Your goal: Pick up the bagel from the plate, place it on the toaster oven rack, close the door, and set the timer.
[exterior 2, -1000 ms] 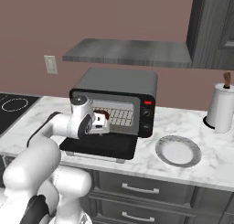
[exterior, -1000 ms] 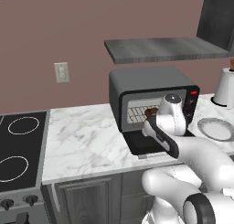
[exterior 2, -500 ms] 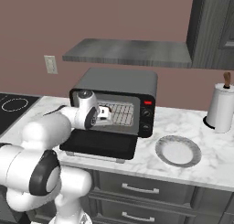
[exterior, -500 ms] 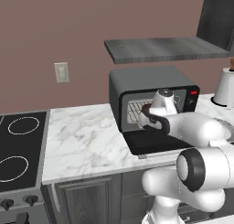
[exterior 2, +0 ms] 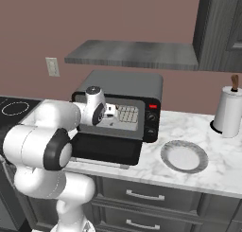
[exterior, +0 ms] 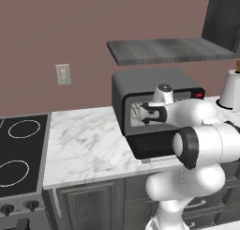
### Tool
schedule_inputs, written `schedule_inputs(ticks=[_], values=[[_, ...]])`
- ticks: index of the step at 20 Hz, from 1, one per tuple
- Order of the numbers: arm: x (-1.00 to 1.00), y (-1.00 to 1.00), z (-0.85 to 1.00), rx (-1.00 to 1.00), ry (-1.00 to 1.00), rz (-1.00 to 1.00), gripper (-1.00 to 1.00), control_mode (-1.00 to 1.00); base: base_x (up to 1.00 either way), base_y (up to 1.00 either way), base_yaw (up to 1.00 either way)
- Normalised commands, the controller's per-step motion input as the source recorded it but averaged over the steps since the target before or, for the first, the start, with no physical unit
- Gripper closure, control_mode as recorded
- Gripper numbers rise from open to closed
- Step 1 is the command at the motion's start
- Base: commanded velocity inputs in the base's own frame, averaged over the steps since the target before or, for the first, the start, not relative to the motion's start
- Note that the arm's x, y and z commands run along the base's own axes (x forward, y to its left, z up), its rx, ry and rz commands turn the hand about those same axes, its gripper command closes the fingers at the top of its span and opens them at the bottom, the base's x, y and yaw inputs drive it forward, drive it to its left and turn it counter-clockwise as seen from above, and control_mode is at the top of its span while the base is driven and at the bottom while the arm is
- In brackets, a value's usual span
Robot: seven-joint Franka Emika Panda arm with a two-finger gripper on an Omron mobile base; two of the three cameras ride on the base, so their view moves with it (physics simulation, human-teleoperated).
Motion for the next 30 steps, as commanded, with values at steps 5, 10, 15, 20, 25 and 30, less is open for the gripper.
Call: schedule_inputs(ticks=[5, 10, 15, 20, 25, 30], values=[[0.27, 0.00, 0.13, 0.01, -0.01, 0.00, -1.00, -1.00, 0.00, 0.00, 0.00], [-0.56, -0.01, 0.43, 0.01, -0.06, 0.00, -1.00, -1.00, 0.00, 0.00, 0.00], [-1.00, 0.00, 0.43, 0.00, -0.04, 0.00, -1.00, -1.00, 0.00, 0.00, 0.00], [-1.00, 0.47, 0.28, -0.09, -0.02, 0.00, -1.00, -1.00, 0.00, 0.00, 0.00], [-0.90, 0.89, 0.20, -0.15, 0.00, 0.00, -1.00, -1.00, 0.00, 0.00, 0.00], [-0.52, 0.84, 0.06, -0.20, -0.01, 0.00, -1.00, -1.00, 0.00, 0.00, 0.00]])
